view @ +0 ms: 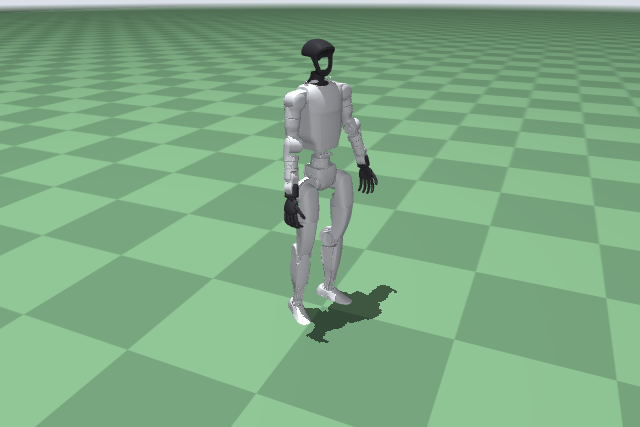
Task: Upper body actions
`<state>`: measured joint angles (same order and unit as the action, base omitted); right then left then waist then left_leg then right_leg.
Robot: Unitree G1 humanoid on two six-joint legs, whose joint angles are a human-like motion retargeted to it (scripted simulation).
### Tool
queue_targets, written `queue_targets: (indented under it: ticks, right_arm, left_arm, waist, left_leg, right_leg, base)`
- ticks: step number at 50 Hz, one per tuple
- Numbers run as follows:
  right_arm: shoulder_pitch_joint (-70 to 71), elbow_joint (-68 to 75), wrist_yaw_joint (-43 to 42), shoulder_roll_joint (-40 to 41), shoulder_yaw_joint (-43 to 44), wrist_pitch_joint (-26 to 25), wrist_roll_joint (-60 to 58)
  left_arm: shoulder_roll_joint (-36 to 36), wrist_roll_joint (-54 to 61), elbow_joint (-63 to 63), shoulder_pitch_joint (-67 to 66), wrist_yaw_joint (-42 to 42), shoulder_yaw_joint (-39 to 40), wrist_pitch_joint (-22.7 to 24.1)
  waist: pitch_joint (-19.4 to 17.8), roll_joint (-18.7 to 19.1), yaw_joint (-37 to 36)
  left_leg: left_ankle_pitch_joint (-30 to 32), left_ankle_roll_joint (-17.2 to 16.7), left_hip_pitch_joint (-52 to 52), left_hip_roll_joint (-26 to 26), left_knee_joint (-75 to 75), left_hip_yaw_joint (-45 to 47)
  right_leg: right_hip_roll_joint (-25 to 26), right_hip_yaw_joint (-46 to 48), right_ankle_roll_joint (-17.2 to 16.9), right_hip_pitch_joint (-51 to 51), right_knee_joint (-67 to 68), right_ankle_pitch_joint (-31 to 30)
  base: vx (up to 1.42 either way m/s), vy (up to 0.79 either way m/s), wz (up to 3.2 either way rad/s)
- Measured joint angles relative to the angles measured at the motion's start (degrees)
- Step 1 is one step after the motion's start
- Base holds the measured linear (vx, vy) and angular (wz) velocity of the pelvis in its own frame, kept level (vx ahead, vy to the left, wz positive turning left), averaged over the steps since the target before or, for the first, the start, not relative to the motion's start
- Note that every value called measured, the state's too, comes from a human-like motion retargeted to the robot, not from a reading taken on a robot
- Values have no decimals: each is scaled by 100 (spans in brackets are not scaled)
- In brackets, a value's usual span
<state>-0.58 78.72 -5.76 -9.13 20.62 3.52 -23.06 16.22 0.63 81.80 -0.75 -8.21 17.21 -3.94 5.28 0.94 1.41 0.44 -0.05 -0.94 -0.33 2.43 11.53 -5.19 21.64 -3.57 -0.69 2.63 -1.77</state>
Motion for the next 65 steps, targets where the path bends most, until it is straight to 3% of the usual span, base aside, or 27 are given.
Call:
queue_targets:
  ticks: [9,17,22,27,30,37,45,49,55,60,65]
  right_arm:
    - [652,-2555,-1049,-236,337,141,885]
    - [1719,-5204,-1521,-966,554,280,1310]
    - [2645,-6380,-1988,-1339,671,269,1201]
    - [3439,-7051,-2939,-1682,340,584,1146]
    - [3713,-7381,-3429,-1917,90,851,1095]
    - [4148,-7990,-3603,-2447,-624,844,420]
    - [4642,-8694,-3826,-2592,-1004,760,-279]
    - [4764,-9040,-3723,-2819,-1223,920,-760]
    - [4733,-9640,-3698,-3391,-1507,1449,-2399]
    - [4692,-9961,-3667,-3519,-1589,1338,-2988]
    - [4534,-9962,-3792,-3360,-1384,1263,-2759]
  left_arm:
    - [592,1353,-1855,638,530,1812,345]
    - [2379,1353,-3598,1348,1026,2195,520]
    - [3017,1515,-4620,2133,1390,2331,830]
    - [3543,1824,-5292,2745,2258,2237,1337]
    - [3752,1850,-5612,3008,2530,2171,1411]
    - [4032,1476,-6377,3371,2646,1714,1465]
    - [4058,143,-7027,3939,3261,1136,1960]
    - [4152,-565,-7275,4109,3552,759,2205]
    - [4349,-2152,-7489,4316,4162,221,2815]
    - [4239,-2541,-7442,4400,4390,65,2849]
    - [3973,-1666,-7232,4362,4455,155,2472]
  waist:
    - [51,-17,17]
    - [184,26,62]
    - [371,58,81]
    - [537,116,104]
    - [637,154,121]
    - [827,190,133]
    - [768,144,46]
    - [768,137,46]
    - [733,115,42]
    - [702,124,42]
    - [696,129,43]
  left_leg:
    - [21,-6,12,-18,15,-13]
    - [29,-10,38,-18,12,-46]
    - [27,-9,81,-29,14,-75]
    - [-1,-11,106,-25,6,-48]
    - [-20,-11,122,-18,1,-32]
    - [-52,-7,164,-26,-19,-23]
    - [-59,-7,120,-31,-29,6]
    - [-48,-5,128,-29,-16,1]
    - [-36,1,122,-33,-8,-11]
    - [-36,5,112,-26,-10,13]
    - [-32,5,109,-20,-4,38]
  right_leg:
    - [-31,11,-1,18,15,3]
    - [-35,40,-9,22,17,15]
    - [-48,68,-21,50,14,27]
    - [-50,48,-32,86,22,39]
    - [-46,35,-42,105,19,44]
    - [-49,15,-48,137,19,62]
    - [-60,-5,-42,110,28,52]
    - [-64,-4,-48,127,35,48]
    - [-71,5,-54,120,42,46]
    - [-68,-5,-51,121,42,31]
    - [-69,-23,-50,141,53,21]
  base:
    - [0,2,1]
    - [2,6,4]
    - [7,9,5]
    - [6,7,-5]
    - [7,6,-5]
    - [5,5,-1]
    - [0,0,0]
    - [0,0,0]
    - [0,0,0]
    - [0,0,0]
    - [0,0,0]
